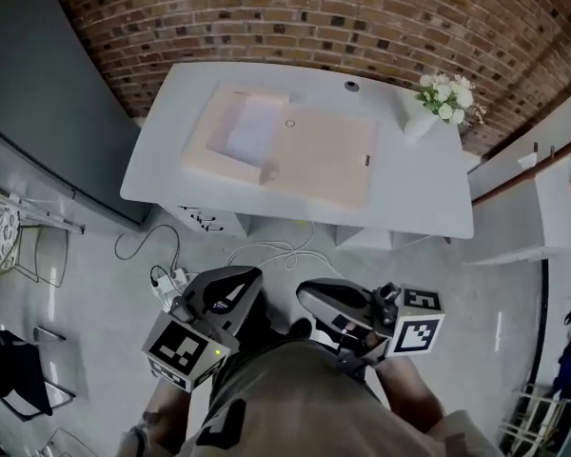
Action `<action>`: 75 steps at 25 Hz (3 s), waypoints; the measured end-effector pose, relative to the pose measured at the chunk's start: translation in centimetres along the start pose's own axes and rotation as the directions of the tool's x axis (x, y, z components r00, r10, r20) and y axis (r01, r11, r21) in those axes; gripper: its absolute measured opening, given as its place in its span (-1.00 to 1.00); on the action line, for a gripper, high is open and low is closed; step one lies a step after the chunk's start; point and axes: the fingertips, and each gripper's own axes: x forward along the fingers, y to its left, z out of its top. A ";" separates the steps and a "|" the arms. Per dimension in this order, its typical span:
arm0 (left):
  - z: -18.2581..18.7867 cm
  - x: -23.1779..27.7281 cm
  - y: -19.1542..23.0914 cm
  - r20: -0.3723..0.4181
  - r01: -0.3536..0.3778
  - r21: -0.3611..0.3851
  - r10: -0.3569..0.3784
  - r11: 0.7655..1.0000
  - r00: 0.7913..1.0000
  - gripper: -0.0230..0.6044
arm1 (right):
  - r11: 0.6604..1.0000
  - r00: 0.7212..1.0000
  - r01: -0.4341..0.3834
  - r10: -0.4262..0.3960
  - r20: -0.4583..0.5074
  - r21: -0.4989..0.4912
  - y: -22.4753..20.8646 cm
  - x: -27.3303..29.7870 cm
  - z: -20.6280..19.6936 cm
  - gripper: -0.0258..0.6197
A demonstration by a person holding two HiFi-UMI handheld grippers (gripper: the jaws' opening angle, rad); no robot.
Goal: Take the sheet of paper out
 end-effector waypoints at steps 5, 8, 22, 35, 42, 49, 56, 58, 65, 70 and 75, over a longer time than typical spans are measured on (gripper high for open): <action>-0.3 0.1 3.4 -0.005 0.046 0.001 -0.046 0.999 0.999 -0.88 | 0.999 0.999 0.039 -0.039 0.008 0.026 -1.4 3.1 0.7 -0.84; 0.0 0.0 5.2 0.001 0.062 0.009 -0.062 0.998 0.998 -0.88 | 0.998 0.998 0.057 -0.058 0.024 0.036 -1.9 4.5 1.5 -0.85; -1.3 -2.9 11.7 0.032 0.046 -0.034 -0.045 0.998 0.998 -0.88 | 0.990 0.993 0.110 -0.106 -0.056 0.085 -4.1 11.8 1.0 -0.84; -0.6 -1.6 13.6 0.049 0.022 -0.068 -0.019 0.997 0.999 -0.88 | 0.987 0.989 0.121 -0.111 -0.096 0.106 -6.3 12.8 2.4 -0.84; 0.8 1.5 14.2 0.016 -0.042 -0.052 0.043 0.998 0.999 -0.88 | 0.990 0.991 0.076 -0.061 -0.116 0.123 -8.7 11.6 5.6 -0.84; 3.3 6.3 14.3 0.001 -0.100 -0.050 0.100 0.994 0.995 -0.88 | 0.991 0.990 -0.012 0.030 -0.137 0.132 -10.5 9.7 10.1 -0.84; 4.3 9.8 13.8 -0.021 -0.152 -0.056 0.151 0.987 0.988 -0.88 | 0.985 0.985 -0.027 0.055 -0.162 0.171 -12.8 7.2 12.8 -0.84; 4.4 10.7 13.7 -0.031 -0.162 -0.059 0.160 0.985 0.987 -0.88 | 0.982 0.985 -0.030 0.061 -0.164 0.186 -13.4 6.6 13.3 -0.84; 5.1 13.4 12.6 -0.072 -0.180 -0.052 0.176 0.982 0.982 -0.88 | 0.976 0.982 -0.032 0.071 -0.177 0.214 -15.8 4.4 14.7 -0.84; 5.5 14.3 12.4 -0.093 -0.214 -0.043 0.210 0.976 0.973 -0.88 | 0.974 0.978 -0.012 0.058 -0.202 0.225 -17.9 3.6 15.1 -0.84; 5.5 14.3 13.1 -0.107 -0.230 -0.046 0.225 0.972 0.969 -0.88 | 0.972 0.976 0.039 0.013 -0.217 0.234 -20.3 4.1 15.0 -0.84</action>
